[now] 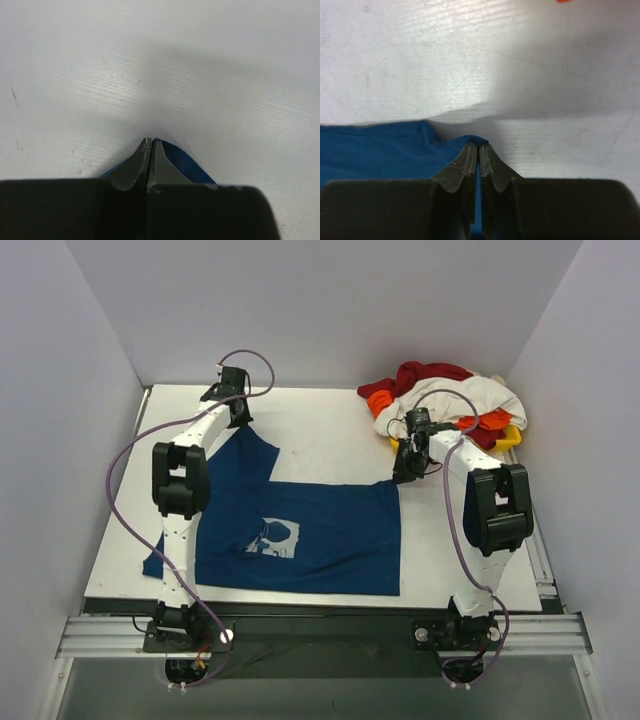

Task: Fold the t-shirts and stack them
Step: Grap the side of the flattened tshirt furthest away from the robot with both arms, then fold the other side of the tshirt into a rectangle

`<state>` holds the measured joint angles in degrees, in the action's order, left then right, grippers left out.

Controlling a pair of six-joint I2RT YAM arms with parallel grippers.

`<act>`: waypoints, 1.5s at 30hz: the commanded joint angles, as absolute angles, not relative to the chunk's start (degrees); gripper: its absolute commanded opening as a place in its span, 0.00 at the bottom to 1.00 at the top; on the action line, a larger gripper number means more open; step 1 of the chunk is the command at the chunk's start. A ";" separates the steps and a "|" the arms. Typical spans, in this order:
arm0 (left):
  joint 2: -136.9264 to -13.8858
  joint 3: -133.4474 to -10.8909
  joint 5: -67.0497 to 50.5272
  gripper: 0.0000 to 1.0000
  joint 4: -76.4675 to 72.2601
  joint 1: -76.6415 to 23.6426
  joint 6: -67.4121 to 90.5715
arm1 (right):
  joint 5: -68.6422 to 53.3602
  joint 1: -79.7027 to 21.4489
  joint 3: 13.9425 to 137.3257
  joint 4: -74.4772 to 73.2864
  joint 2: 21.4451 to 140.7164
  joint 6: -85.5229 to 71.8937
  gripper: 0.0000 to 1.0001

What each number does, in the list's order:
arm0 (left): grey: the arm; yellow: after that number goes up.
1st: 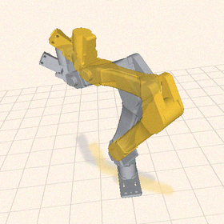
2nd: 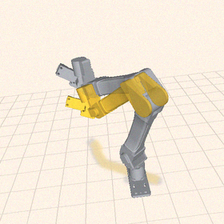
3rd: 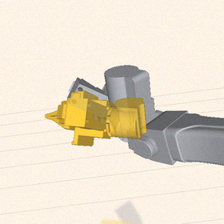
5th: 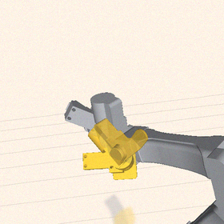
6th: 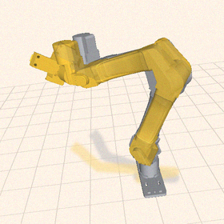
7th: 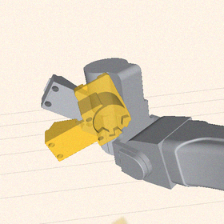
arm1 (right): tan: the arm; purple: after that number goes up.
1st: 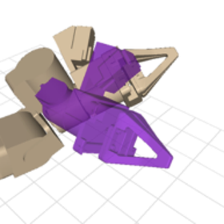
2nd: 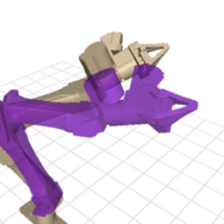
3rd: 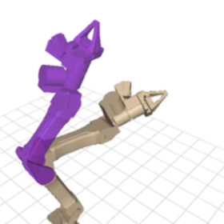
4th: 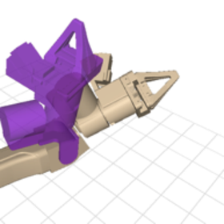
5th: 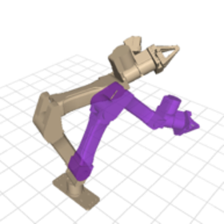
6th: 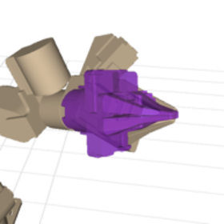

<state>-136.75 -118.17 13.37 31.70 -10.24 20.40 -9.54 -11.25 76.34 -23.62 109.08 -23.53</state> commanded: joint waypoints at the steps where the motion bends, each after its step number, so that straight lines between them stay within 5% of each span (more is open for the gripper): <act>1: -135.26 -122.95 12.31 0.00 32.08 -9.41 18.63 | -9.14 -10.72 80.24 -26.72 107.58 -23.38 0.00; 10: -131.06 -122.27 11.69 0.00 32.17 -8.79 18.19 | -9.58 -10.02 86.83 -28.04 108.28 -22.33 0.00; 24: -102.68 -82.57 7.56 0.00 19.43 -7.65 19.33 | -8.62 -10.72 76.12 -27.86 101.26 -21.18 0.00; 45: -71.22 -56.00 17.75 0.00 28.12 -6.50 28.30 | -8.44 -12.92 64.95 -27.16 92.90 -23.47 0.00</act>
